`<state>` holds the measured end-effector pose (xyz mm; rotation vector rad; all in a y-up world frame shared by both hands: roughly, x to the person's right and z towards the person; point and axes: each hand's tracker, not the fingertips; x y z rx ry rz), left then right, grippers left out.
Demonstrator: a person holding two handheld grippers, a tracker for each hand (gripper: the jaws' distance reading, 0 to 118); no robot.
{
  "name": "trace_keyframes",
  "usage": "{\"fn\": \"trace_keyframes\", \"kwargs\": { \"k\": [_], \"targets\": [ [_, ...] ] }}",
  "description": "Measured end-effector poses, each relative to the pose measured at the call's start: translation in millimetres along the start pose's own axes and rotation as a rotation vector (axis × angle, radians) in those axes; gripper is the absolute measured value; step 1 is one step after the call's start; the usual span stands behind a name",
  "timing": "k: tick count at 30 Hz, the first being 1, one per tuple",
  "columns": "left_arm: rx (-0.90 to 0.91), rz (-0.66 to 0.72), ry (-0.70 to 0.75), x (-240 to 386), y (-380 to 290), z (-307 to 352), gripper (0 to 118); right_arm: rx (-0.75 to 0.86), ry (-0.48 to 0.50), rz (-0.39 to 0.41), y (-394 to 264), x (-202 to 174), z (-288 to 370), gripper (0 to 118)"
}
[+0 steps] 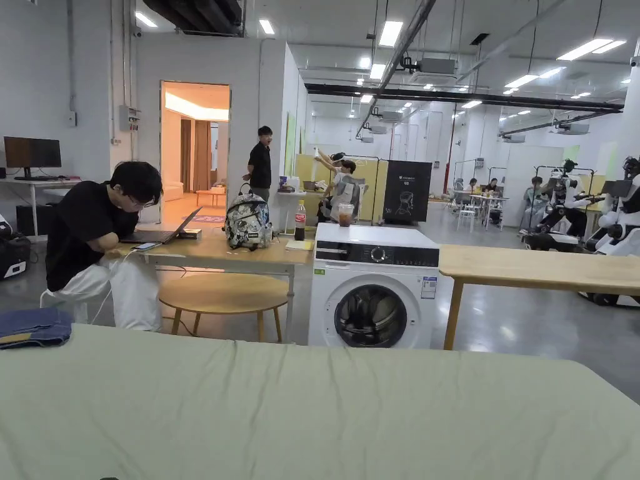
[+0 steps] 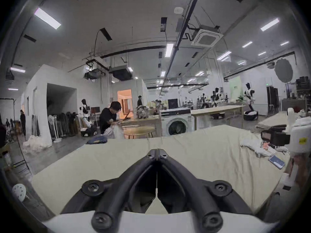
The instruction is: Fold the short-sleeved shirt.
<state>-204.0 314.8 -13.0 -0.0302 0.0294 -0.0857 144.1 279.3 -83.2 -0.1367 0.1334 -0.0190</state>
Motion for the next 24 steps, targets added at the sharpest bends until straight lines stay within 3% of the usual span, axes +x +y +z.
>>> {"fn": "trace_keyframes", "kwargs": {
  "k": [7,19,20,21,22,23,24],
  "targets": [
    [0.014,0.076,-0.028,-1,3,1,0,-0.008,-0.023,0.018,-3,3,3,0],
    [0.011,0.054,-0.053,3,2,-1,0,0.015,-0.05,0.081,3,-7,5,0],
    [0.009,0.047,-0.053,5,3,-2,19,0.015,-0.049,0.085,3,-7,6,3],
    [0.003,0.034,-0.065,5,3,-2,45,0.018,-0.055,0.089,4,-8,6,16],
    [-0.005,0.03,-0.083,5,4,-4,67,0.024,-0.06,0.09,3,-8,7,37],
    [-0.019,0.024,-0.077,7,5,-6,76,0.038,-0.057,0.087,3,-7,9,70],
    [-0.005,-0.001,-0.047,11,2,-5,80,0.047,-0.048,0.078,3,-6,10,90]
  ]
}}
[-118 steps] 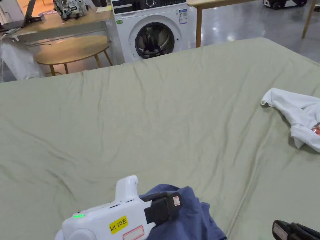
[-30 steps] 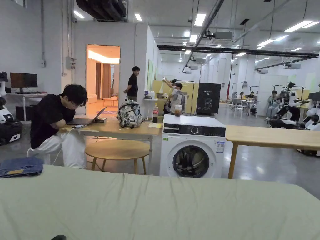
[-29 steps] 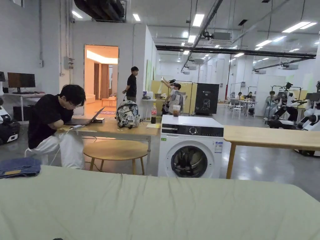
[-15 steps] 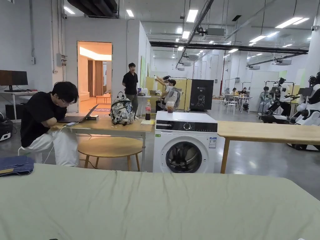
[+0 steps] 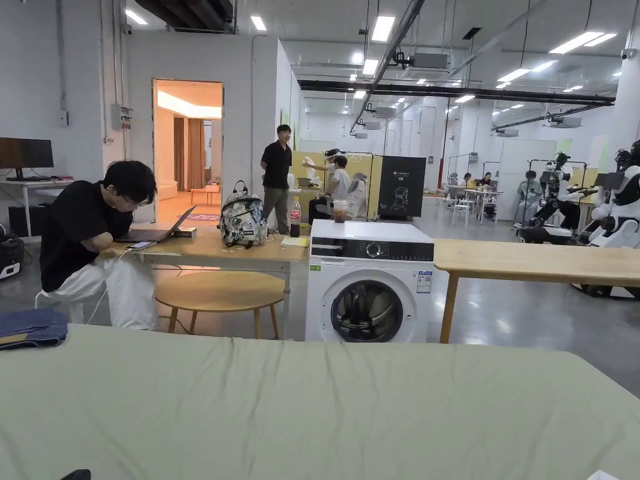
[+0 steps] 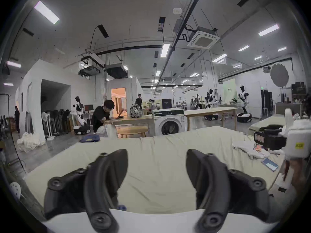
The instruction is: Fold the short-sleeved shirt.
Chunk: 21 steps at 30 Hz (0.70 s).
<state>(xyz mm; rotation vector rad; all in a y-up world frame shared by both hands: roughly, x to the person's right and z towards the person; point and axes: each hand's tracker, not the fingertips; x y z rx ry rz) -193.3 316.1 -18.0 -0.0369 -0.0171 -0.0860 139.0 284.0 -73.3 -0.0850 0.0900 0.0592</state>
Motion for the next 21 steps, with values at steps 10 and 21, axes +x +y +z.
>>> {"fn": "trace_keyframes", "kwargs": {
  "k": [10,21],
  "targets": [
    [0.075,0.133,-0.049,-10,6,8,87,0.064,-0.02,0.021,7,-5,8,113],
    [0.084,0.142,-0.047,-11,10,9,87,0.026,0.001,-0.005,11,-7,3,113]
  ]
}}
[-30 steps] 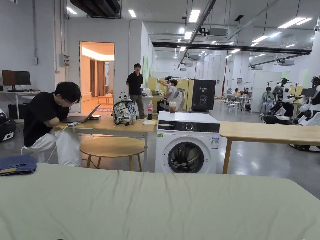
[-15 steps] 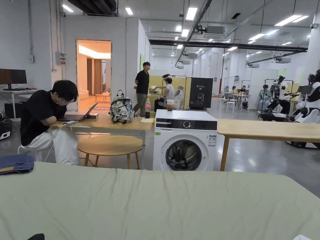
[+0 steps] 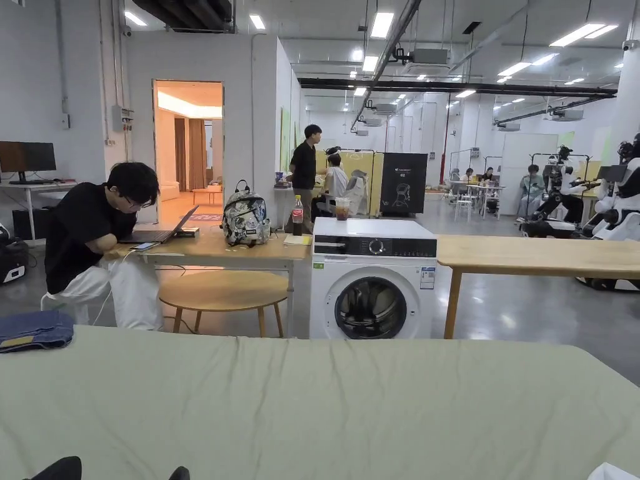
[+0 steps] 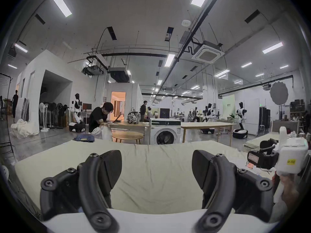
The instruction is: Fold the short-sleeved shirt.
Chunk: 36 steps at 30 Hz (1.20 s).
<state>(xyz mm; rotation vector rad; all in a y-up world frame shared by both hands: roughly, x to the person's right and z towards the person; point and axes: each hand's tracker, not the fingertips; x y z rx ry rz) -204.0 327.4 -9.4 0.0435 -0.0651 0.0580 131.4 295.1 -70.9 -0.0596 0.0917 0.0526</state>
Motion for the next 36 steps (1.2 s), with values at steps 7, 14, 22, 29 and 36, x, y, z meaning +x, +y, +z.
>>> {"fn": "trace_keyframes", "kwargs": {
  "k": [7,14,22,29,36],
  "targets": [
    [-0.006,-0.013,-0.006,4,-2,-2,87,-0.024,-0.017,0.016,-3,-1,0,113],
    [-0.006,-0.004,0.001,3,-3,-2,87,-0.066,0.0,-0.022,-3,2,-4,113],
    [-0.005,0.004,0.01,1,-2,-1,87,-0.073,-0.028,-0.112,-3,7,-6,113],
    [-0.019,0.011,0.01,2,-3,-3,87,-0.082,-0.025,-0.242,0,18,-7,113],
    [-0.035,0.01,-0.008,6,-5,-7,87,-0.071,0.002,-0.294,1,25,-4,113]
  ]
}}
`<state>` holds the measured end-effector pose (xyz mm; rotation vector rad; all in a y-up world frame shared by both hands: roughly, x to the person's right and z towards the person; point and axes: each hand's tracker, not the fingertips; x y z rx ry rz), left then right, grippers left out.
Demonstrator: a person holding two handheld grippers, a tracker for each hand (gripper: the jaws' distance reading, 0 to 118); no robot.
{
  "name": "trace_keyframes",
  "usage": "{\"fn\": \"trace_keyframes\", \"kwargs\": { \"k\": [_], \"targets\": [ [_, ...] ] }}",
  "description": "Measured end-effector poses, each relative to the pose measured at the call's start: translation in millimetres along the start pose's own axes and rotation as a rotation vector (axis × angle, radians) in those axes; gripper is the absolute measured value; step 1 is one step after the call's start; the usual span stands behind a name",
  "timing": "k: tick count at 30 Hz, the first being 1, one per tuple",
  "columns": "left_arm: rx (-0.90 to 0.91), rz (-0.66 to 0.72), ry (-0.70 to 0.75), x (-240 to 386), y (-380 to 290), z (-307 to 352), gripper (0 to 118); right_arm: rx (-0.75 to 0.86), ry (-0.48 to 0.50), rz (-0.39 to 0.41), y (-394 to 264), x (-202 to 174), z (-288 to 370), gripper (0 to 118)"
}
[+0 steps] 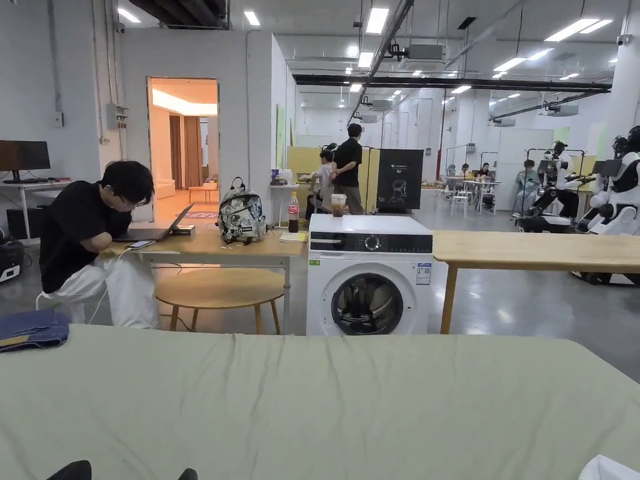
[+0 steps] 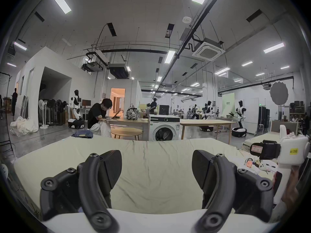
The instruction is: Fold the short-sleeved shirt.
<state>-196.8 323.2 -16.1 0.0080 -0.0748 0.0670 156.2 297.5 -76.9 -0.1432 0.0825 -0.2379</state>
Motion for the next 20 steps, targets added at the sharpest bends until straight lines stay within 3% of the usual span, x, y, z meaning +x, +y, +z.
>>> {"fn": "trace_keyframes", "kwargs": {
  "k": [3,15,18,20],
  "targets": [
    [-0.008,-0.003,-0.013,3,-1,-2,87,-0.004,-0.048,0.063,-1,-7,-2,113],
    [-0.03,-0.014,-0.031,5,-3,-4,87,-0.039,-0.031,0.086,-10,-17,-9,113],
    [-0.033,0.003,-0.028,3,-4,-4,87,-0.077,-0.059,0.074,-12,-19,-16,105],
    [-0.036,0.016,-0.032,2,-5,-5,87,-0.082,0.011,0.012,-15,-14,-16,104]
  ]
}}
